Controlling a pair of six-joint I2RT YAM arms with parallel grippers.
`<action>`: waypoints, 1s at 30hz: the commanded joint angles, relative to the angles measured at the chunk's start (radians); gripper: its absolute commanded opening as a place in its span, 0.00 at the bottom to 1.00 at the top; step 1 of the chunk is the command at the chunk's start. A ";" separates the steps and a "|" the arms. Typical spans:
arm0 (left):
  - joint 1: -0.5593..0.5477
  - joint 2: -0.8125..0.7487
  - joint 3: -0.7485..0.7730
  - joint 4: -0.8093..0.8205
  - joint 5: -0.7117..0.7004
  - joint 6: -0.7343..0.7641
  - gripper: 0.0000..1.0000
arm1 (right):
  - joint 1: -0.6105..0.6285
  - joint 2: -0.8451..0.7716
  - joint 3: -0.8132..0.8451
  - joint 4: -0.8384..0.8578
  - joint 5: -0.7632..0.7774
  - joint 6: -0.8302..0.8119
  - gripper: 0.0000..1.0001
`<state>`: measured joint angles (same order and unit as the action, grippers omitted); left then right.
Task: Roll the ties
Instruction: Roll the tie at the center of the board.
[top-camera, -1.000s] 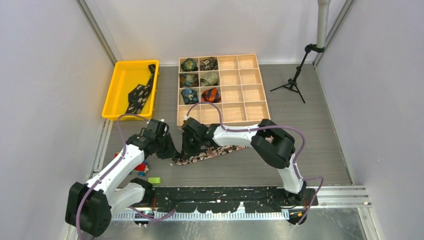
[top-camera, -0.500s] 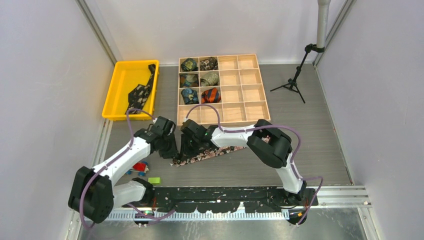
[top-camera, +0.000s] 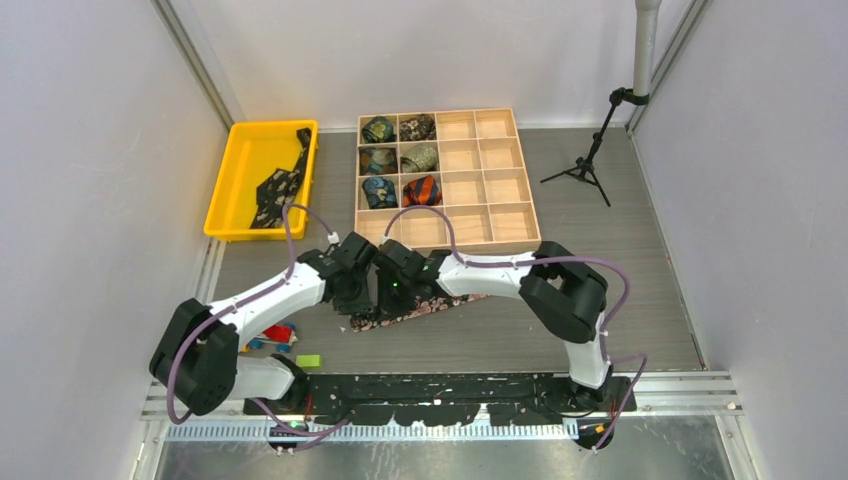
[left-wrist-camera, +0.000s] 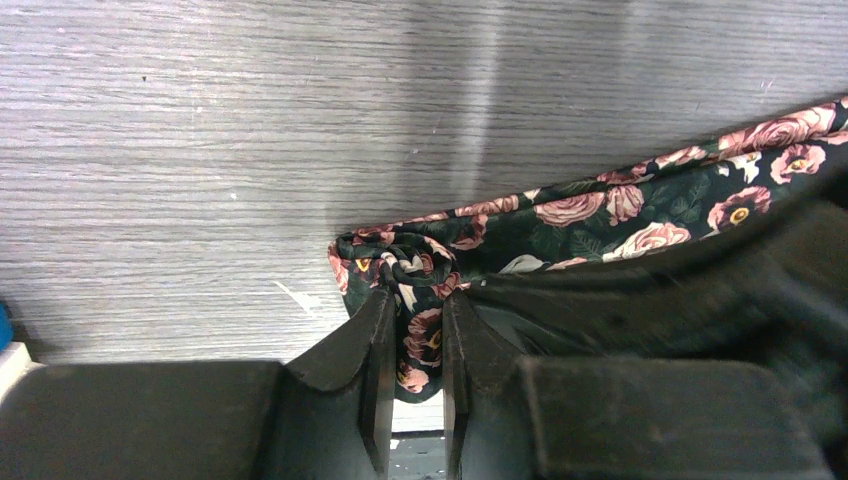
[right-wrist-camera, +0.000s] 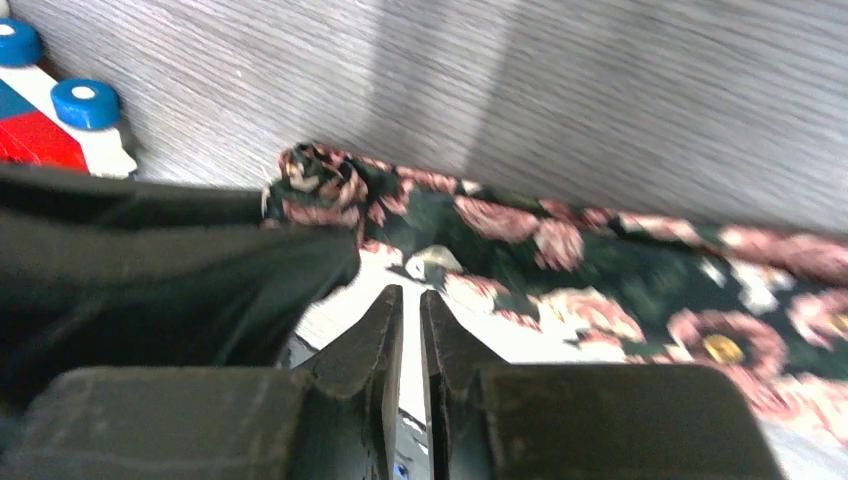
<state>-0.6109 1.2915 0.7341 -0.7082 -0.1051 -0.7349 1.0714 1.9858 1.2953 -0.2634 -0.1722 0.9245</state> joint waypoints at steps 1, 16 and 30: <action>-0.032 0.040 0.016 0.029 -0.071 -0.050 0.00 | -0.006 -0.166 -0.019 -0.070 0.093 -0.052 0.18; -0.051 0.049 0.034 0.044 -0.044 -0.098 0.41 | -0.030 -0.335 -0.138 -0.111 0.203 -0.064 0.18; -0.049 -0.102 0.050 -0.009 -0.022 -0.100 0.42 | -0.029 -0.318 -0.059 -0.132 0.195 -0.070 0.18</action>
<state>-0.6571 1.2480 0.7719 -0.6975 -0.1188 -0.8307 1.0424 1.6867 1.1755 -0.3923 0.0048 0.8665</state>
